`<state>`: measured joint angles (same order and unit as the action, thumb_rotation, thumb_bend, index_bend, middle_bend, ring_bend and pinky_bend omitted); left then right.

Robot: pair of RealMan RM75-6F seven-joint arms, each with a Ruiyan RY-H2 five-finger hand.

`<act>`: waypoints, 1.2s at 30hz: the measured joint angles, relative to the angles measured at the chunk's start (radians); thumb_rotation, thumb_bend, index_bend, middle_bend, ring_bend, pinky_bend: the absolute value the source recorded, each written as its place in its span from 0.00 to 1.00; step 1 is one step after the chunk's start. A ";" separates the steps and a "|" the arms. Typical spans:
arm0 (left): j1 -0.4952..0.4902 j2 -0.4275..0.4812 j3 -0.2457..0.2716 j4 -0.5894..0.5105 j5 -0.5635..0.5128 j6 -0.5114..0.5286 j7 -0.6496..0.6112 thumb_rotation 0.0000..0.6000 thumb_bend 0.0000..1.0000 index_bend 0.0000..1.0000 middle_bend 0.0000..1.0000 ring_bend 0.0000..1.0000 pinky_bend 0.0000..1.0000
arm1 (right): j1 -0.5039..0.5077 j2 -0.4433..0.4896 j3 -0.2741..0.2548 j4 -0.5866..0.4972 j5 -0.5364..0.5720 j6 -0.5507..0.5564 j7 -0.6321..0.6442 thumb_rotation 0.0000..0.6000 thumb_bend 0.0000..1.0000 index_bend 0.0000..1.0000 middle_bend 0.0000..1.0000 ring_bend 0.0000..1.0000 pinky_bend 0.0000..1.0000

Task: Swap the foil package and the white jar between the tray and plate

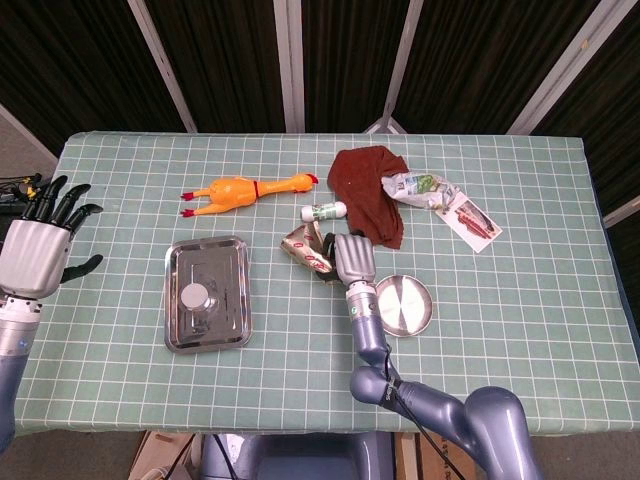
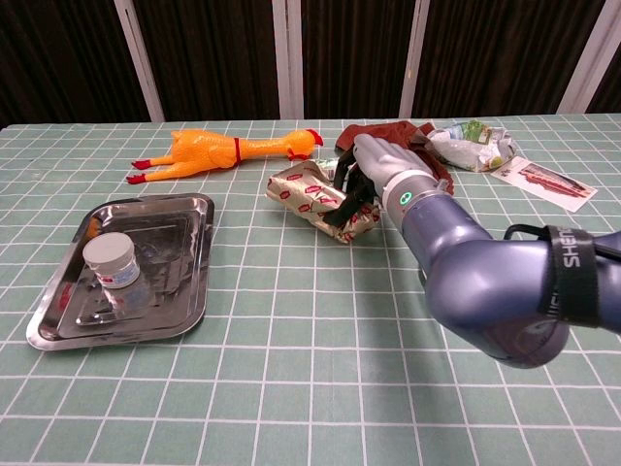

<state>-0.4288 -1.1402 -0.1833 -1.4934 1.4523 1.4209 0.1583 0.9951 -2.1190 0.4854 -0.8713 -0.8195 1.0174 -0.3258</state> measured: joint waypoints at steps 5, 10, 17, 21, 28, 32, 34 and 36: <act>0.008 0.038 0.026 -0.033 0.004 -0.035 0.017 1.00 0.18 0.31 0.13 0.05 0.17 | -0.043 0.069 -0.004 -0.110 -0.034 0.043 0.010 1.00 0.31 0.61 0.64 0.69 0.25; 0.020 0.077 0.056 -0.093 -0.006 -0.078 0.056 1.00 0.16 0.29 0.10 0.05 0.17 | -0.116 0.179 -0.030 -0.285 -0.063 0.094 -0.012 1.00 0.31 0.61 0.64 0.69 0.25; 0.060 0.094 0.102 -0.157 -0.045 -0.110 0.122 1.00 0.16 0.29 0.09 0.05 0.16 | -0.242 0.375 -0.098 -0.547 -0.103 0.154 -0.045 1.00 0.31 0.61 0.64 0.69 0.25; 0.067 0.074 0.112 -0.138 -0.021 -0.102 0.107 1.00 0.16 0.29 0.09 0.05 0.16 | -0.311 0.480 -0.145 -0.650 -0.130 0.178 -0.055 1.00 0.31 0.61 0.64 0.69 0.25; 0.081 0.048 0.110 -0.102 0.010 -0.062 0.061 1.00 0.16 0.28 0.09 0.05 0.16 | -0.407 0.600 -0.216 -0.724 -0.175 0.205 -0.016 1.00 0.31 0.61 0.64 0.69 0.24; 0.088 0.034 0.106 -0.084 0.013 -0.053 0.045 1.00 0.16 0.27 0.08 0.05 0.16 | -0.439 0.630 -0.248 -0.726 -0.195 0.195 0.029 1.00 0.31 0.61 0.64 0.69 0.22; 0.089 0.030 0.105 -0.078 0.013 -0.052 0.043 1.00 0.16 0.27 0.08 0.05 0.16 | -0.452 0.639 -0.267 -0.720 -0.208 0.188 0.044 1.00 0.31 0.61 0.64 0.69 0.22; 0.090 0.024 0.103 -0.070 0.017 -0.047 0.042 1.00 0.16 0.27 0.08 0.05 0.16 | -0.462 0.643 -0.277 -0.714 -0.216 0.182 0.059 1.00 0.31 0.61 0.64 0.68 0.21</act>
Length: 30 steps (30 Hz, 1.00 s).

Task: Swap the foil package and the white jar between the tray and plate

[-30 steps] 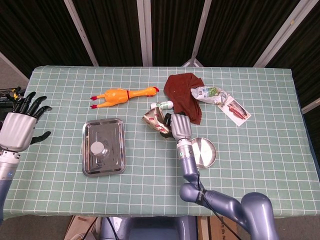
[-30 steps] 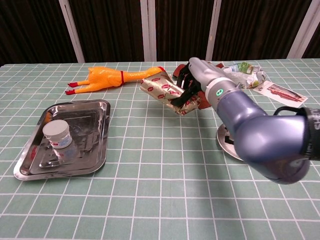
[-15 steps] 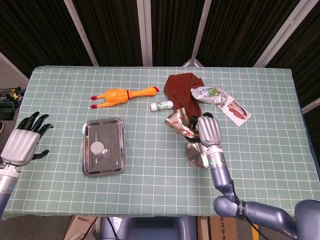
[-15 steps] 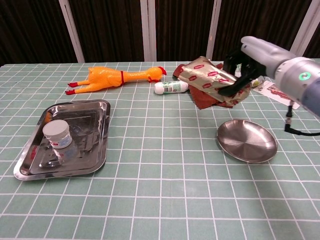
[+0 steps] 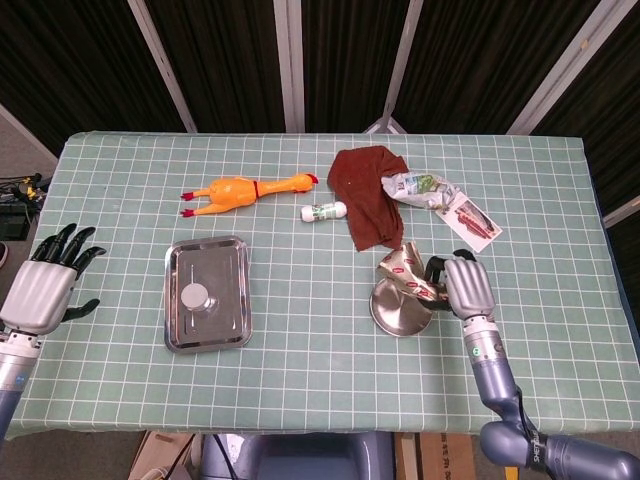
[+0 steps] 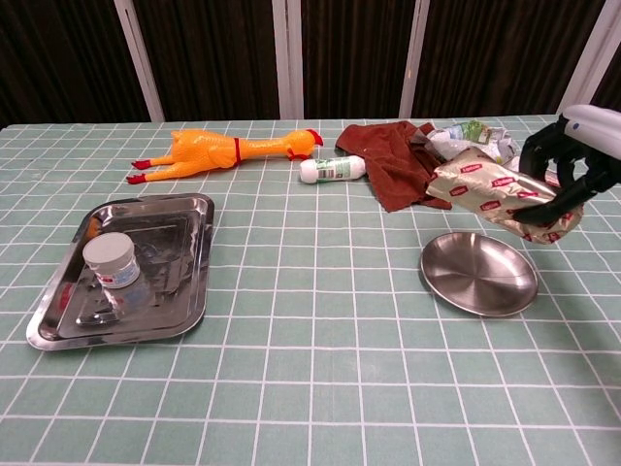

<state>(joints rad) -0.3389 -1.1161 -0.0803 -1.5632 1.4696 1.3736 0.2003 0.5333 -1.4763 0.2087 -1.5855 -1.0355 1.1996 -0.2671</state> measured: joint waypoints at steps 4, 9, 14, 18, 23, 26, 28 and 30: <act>0.001 -0.005 -0.003 0.002 -0.002 -0.001 -0.004 1.00 0.16 0.27 0.08 0.05 0.16 | -0.024 0.003 -0.030 0.019 -0.021 -0.012 0.033 1.00 0.31 0.61 0.64 0.67 0.20; 0.002 -0.011 -0.001 0.005 -0.002 -0.009 0.002 1.00 0.16 0.27 0.08 0.05 0.16 | -0.042 -0.006 -0.049 0.042 -0.034 -0.031 0.069 1.00 0.31 0.61 0.64 0.62 0.18; 0.002 -0.019 -0.002 0.007 0.002 -0.007 0.013 1.00 0.16 0.27 0.08 0.05 0.16 | -0.045 -0.018 -0.059 0.063 -0.046 -0.060 0.087 1.00 0.31 0.61 0.59 0.55 0.14; 0.004 -0.022 -0.006 0.004 0.007 0.004 0.012 1.00 0.16 0.27 0.08 0.05 0.16 | -0.045 -0.031 -0.061 0.064 -0.057 -0.065 0.088 1.00 0.31 0.59 0.55 0.49 0.10; 0.007 -0.027 -0.009 0.005 0.006 0.008 0.029 1.00 0.16 0.26 0.08 0.05 0.16 | -0.041 -0.044 -0.065 0.061 -0.066 -0.077 0.071 1.00 0.25 0.46 0.41 0.35 0.03; 0.012 -0.027 -0.012 0.000 -0.003 0.013 0.045 1.00 0.16 0.26 0.07 0.05 0.15 | -0.037 -0.042 -0.073 0.053 -0.066 -0.099 0.060 1.00 0.17 0.34 0.29 0.22 0.00; 0.015 -0.026 -0.013 -0.003 -0.008 0.013 0.046 1.00 0.16 0.26 0.07 0.05 0.15 | -0.035 -0.035 -0.080 0.044 -0.064 -0.117 0.049 1.00 0.12 0.28 0.22 0.16 0.00; 0.016 -0.023 -0.013 -0.008 -0.013 0.007 0.048 1.00 0.15 0.25 0.05 0.03 0.12 | -0.035 -0.028 -0.083 0.035 -0.064 -0.119 0.041 1.00 0.10 0.24 0.18 0.11 0.00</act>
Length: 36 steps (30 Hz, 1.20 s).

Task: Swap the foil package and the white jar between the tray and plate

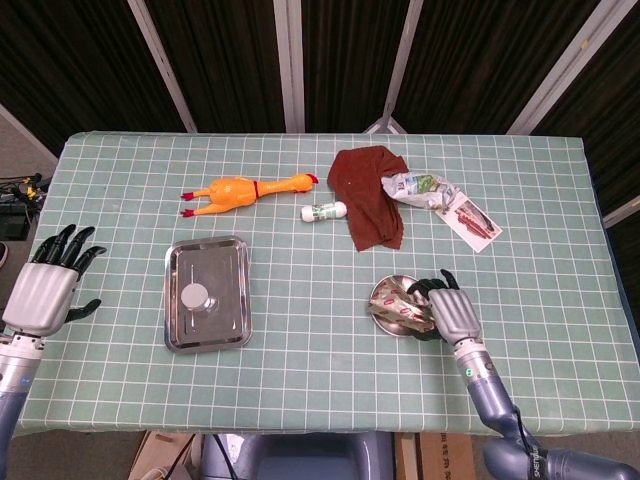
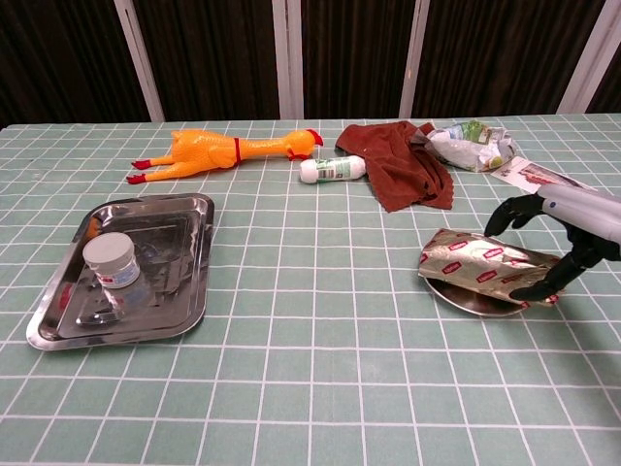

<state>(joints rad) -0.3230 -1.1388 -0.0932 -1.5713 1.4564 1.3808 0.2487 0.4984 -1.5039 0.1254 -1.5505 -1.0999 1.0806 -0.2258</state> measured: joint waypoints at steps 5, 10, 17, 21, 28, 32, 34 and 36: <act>0.008 0.016 0.005 -0.045 -0.039 -0.022 0.039 1.00 0.13 0.24 0.03 0.00 0.07 | -0.011 0.028 0.004 -0.034 -0.012 0.020 0.006 1.00 0.09 0.23 0.17 0.09 0.00; 0.032 0.036 0.014 -0.119 -0.066 -0.009 0.122 1.00 0.13 0.24 0.03 0.00 0.07 | -0.041 0.121 0.018 -0.133 -0.040 0.085 0.017 1.00 0.09 0.23 0.15 0.07 0.00; 0.105 0.044 0.032 -0.172 -0.100 0.054 0.112 1.00 0.13 0.24 0.03 0.00 0.07 | -0.144 0.331 0.000 -0.271 -0.116 0.204 0.065 1.00 0.09 0.20 0.14 0.06 0.00; 0.136 0.043 0.049 -0.172 -0.070 0.100 0.077 1.00 0.13 0.24 0.03 0.00 0.07 | -0.224 0.361 -0.037 -0.239 -0.223 0.340 0.086 1.00 0.09 0.20 0.13 0.06 0.00; 0.180 0.042 0.078 -0.155 -0.015 0.137 -0.011 1.00 0.13 0.24 0.02 0.00 0.07 | -0.346 0.341 -0.140 -0.036 -0.411 0.470 0.103 1.00 0.09 0.15 0.10 0.05 0.00; 0.196 0.042 0.083 -0.143 -0.012 0.143 -0.042 1.00 0.13 0.24 0.02 0.00 0.07 | -0.377 0.334 -0.145 -0.012 -0.422 0.502 0.091 1.00 0.09 0.15 0.09 0.05 0.00; 0.200 0.044 0.082 -0.141 -0.012 0.143 -0.050 1.00 0.13 0.24 0.02 0.00 0.07 | -0.379 0.339 -0.143 -0.017 -0.430 0.504 0.091 1.00 0.09 0.15 0.09 0.05 0.00; 0.201 0.044 0.080 -0.137 -0.007 0.145 -0.051 1.00 0.13 0.24 0.02 0.00 0.07 | -0.380 0.343 -0.143 -0.021 -0.434 0.500 0.091 1.00 0.09 0.14 0.09 0.05 0.00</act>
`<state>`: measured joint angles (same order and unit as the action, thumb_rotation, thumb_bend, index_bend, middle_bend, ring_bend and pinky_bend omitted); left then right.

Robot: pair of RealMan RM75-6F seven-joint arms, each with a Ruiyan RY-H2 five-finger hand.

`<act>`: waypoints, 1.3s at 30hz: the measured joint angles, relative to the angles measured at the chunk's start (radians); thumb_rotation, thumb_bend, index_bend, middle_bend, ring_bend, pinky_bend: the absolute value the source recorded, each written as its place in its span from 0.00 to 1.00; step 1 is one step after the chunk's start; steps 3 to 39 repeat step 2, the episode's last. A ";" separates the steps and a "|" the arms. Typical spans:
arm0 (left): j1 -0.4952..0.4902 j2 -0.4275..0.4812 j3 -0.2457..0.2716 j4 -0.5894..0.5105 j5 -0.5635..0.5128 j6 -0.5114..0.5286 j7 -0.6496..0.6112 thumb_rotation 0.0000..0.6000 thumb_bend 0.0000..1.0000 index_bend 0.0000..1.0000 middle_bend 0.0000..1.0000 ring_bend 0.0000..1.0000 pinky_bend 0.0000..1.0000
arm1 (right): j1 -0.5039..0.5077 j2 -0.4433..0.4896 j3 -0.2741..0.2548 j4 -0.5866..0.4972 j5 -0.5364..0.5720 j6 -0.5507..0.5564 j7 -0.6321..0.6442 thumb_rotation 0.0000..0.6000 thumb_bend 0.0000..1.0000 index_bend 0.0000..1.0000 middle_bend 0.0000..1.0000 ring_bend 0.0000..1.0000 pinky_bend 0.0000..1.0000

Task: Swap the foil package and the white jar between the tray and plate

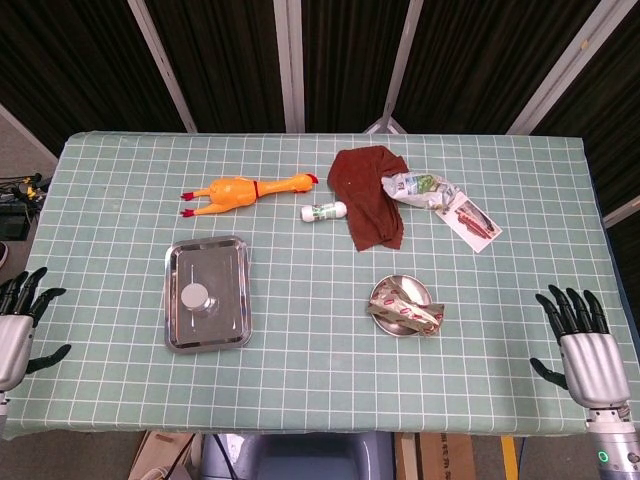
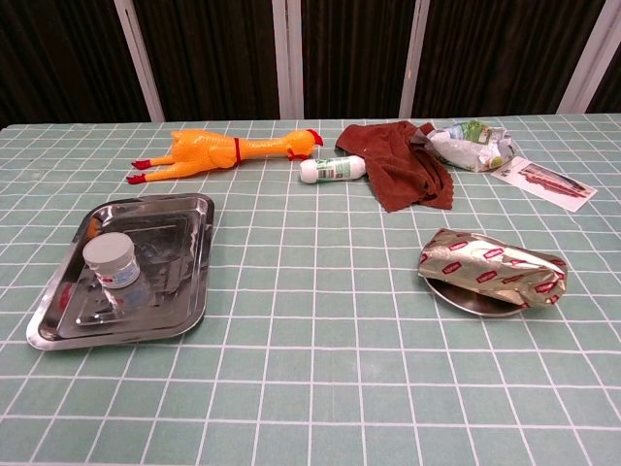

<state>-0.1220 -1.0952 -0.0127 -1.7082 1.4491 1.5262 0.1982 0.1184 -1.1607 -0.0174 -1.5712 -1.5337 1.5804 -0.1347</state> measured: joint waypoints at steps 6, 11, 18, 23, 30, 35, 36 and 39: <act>0.001 -0.002 -0.001 0.005 0.011 0.004 -0.012 1.00 0.13 0.24 0.02 0.00 0.07 | -0.001 0.004 0.001 -0.004 0.002 -0.011 -0.001 1.00 0.09 0.14 0.08 0.05 0.00; 0.001 -0.002 -0.001 0.005 0.011 0.004 -0.012 1.00 0.13 0.24 0.02 0.00 0.07 | -0.001 0.004 0.001 -0.004 0.002 -0.011 -0.001 1.00 0.09 0.14 0.08 0.05 0.00; 0.001 -0.002 -0.001 0.005 0.011 0.004 -0.012 1.00 0.13 0.24 0.02 0.00 0.07 | -0.001 0.004 0.001 -0.004 0.002 -0.011 -0.001 1.00 0.09 0.14 0.08 0.05 0.00; 0.001 -0.002 -0.001 0.005 0.011 0.004 -0.012 1.00 0.13 0.24 0.02 0.00 0.07 | -0.001 0.004 0.001 -0.004 0.002 -0.011 -0.001 1.00 0.09 0.14 0.08 0.05 0.00; 0.001 -0.002 -0.001 0.005 0.011 0.004 -0.012 1.00 0.13 0.24 0.02 0.00 0.07 | -0.001 0.004 0.001 -0.004 0.002 -0.011 -0.001 1.00 0.09 0.14 0.08 0.05 0.00; 0.001 -0.002 -0.001 0.005 0.011 0.004 -0.012 1.00 0.13 0.24 0.02 0.00 0.07 | -0.001 0.004 0.001 -0.004 0.002 -0.011 -0.001 1.00 0.09 0.14 0.08 0.05 0.00; 0.001 -0.002 -0.001 0.005 0.011 0.004 -0.012 1.00 0.13 0.24 0.02 0.00 0.07 | -0.001 0.004 0.001 -0.004 0.002 -0.011 -0.001 1.00 0.09 0.14 0.08 0.05 0.00; 0.001 -0.002 -0.001 0.005 0.011 0.004 -0.012 1.00 0.13 0.24 0.02 0.00 0.07 | -0.001 0.004 0.001 -0.004 0.002 -0.011 -0.001 1.00 0.09 0.14 0.08 0.05 0.00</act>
